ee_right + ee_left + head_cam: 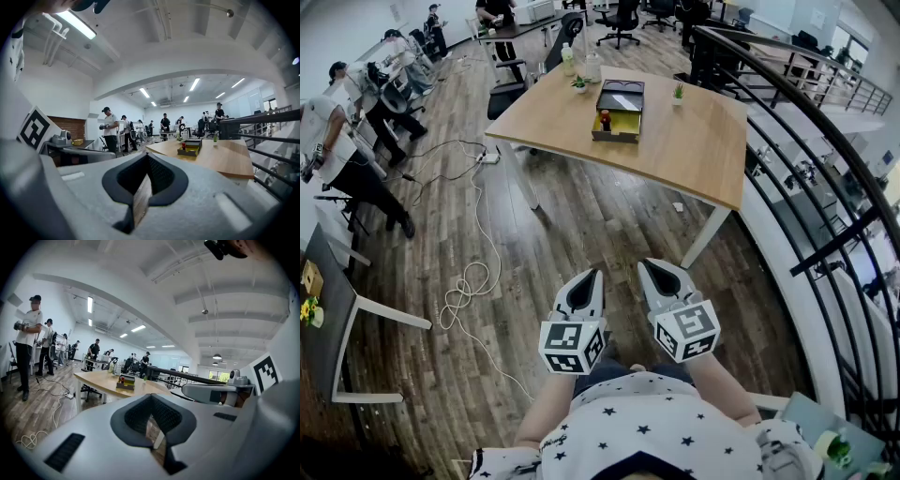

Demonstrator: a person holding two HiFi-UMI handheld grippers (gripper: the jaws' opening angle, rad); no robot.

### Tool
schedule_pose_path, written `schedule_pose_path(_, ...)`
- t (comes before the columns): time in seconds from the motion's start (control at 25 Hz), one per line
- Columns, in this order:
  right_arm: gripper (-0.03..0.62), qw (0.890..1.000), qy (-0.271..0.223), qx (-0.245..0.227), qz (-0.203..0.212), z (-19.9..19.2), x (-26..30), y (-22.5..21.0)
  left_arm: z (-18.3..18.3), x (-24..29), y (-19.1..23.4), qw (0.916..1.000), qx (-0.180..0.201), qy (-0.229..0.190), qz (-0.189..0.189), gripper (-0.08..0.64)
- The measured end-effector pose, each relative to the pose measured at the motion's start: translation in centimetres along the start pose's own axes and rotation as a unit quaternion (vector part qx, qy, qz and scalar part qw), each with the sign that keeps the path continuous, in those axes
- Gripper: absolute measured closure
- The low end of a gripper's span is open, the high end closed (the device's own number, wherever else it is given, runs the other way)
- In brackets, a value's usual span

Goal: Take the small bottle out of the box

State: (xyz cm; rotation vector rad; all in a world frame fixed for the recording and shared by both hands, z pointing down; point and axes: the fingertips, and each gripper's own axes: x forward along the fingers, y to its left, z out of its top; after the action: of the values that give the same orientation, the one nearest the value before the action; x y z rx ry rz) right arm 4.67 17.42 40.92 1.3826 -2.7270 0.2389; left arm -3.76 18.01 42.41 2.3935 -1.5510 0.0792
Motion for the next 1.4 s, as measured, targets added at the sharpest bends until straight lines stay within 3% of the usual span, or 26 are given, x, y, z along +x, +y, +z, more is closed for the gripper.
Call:
schedule_pose_path(0.64, 0.587, 1.0, 0.0, -0.013, 0.011, -0.4, -2.9, 0.9, -0.8, -2.1, -1.8, 0.9999, -0.008, -0.011, 0.005, 0.557)
schedule_pose_path(0.92, 0.586, 1.0, 0.001, -0.008, 0.0, -0.6, -4.4, 0.0, -1.1, -2.6, -3.1, 0.9999, -0.005, -0.01, 0.009, 0.555)
schedule_pose_path(1.4, 0.561, 1.0, 0.024, 0.008, 0.016, -2.5, -5.7, -0.7, -2.6, -2.7, -4.8, 0.9999, -0.009, 0.004, 0.003, 0.552)
